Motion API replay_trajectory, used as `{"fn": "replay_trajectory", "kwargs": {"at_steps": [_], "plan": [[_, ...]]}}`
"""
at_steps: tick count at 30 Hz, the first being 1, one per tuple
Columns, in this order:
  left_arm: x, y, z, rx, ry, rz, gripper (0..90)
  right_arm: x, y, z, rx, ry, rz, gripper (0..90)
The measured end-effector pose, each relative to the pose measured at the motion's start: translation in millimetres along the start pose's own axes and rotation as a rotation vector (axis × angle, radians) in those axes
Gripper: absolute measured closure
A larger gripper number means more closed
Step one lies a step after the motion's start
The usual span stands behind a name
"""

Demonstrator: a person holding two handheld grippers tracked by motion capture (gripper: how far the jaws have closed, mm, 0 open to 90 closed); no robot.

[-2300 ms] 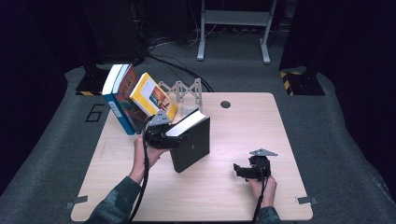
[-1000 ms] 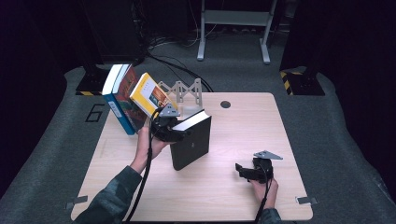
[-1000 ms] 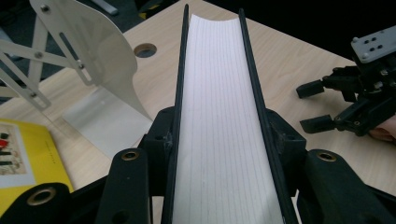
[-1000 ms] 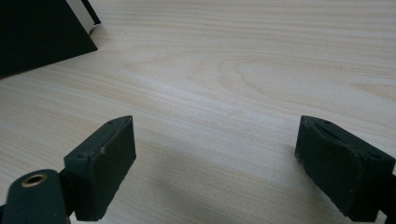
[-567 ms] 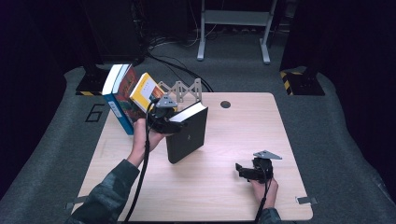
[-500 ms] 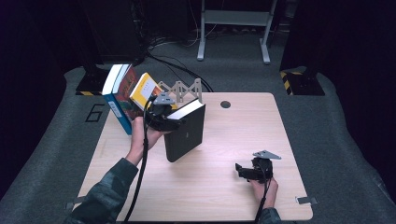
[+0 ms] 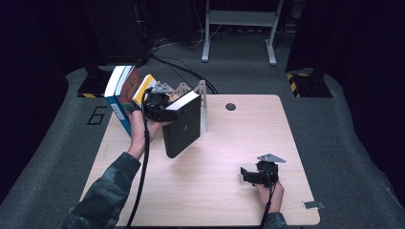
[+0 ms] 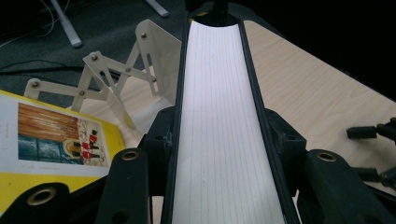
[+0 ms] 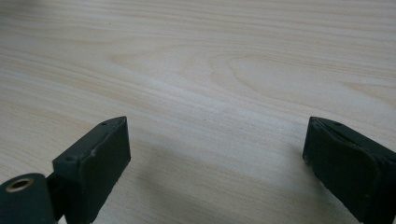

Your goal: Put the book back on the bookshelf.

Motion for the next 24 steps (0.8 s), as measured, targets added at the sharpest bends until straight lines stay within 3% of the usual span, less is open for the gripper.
{"fn": "replay_trajectory", "kwargs": {"at_steps": [7,9,24], "plan": [[9.4,-9.3,-11.2,-0.040,0.026,-0.023,53.2,-0.4,-1.1,0.0,0.005,-0.006,0.000,6.8],[14.2,-14.2,-17.6,-0.072,0.051,-0.042,53.2,-0.5,-0.8,0.0,0.007,-0.006,-0.002,6.9],[35.8,-32.1,-37.8,-0.118,0.056,-0.107,53.1,-0.1,-0.6,-0.2,-0.002,-0.002,-0.007,7.4]]}}
Point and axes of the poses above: each handheld gripper's, and its own axes: x roughly forward along the jaws, z roughly out of its underside, y roughly to its right, the point moved 4 cm from there along x, roughly forward along the jaws, and after that the axes turned 10 degrees about z, right-handed, at the moved point
